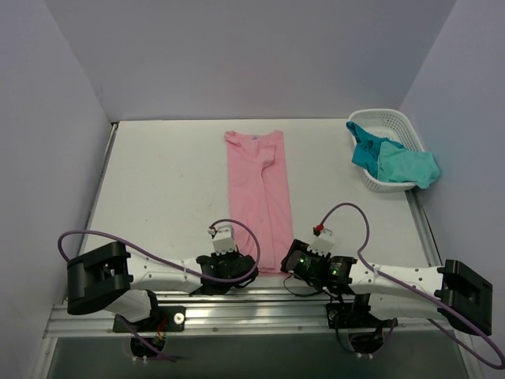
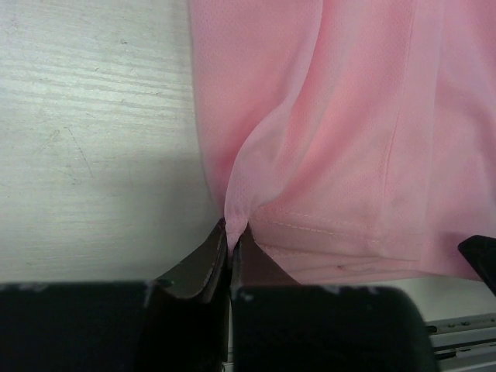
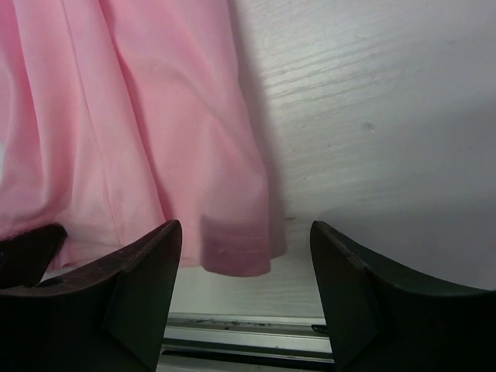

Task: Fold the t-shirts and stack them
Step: Fold the tshirt

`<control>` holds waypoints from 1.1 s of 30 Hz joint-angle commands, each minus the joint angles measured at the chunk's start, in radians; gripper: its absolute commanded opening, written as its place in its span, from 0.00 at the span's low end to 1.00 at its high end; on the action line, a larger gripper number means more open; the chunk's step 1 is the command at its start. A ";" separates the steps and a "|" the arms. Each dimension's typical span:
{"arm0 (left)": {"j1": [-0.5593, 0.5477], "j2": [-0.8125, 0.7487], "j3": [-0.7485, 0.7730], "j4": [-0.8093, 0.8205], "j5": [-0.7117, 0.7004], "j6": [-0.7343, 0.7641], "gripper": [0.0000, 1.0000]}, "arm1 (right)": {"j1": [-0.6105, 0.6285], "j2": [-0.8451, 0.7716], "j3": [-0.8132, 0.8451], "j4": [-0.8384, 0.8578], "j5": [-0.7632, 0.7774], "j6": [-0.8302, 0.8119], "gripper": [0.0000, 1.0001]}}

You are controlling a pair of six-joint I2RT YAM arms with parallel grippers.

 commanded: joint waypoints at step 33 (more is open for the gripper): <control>-0.006 -0.147 0.060 -0.167 -0.010 0.041 0.02 | 0.109 -0.043 0.097 -0.183 0.108 0.087 0.00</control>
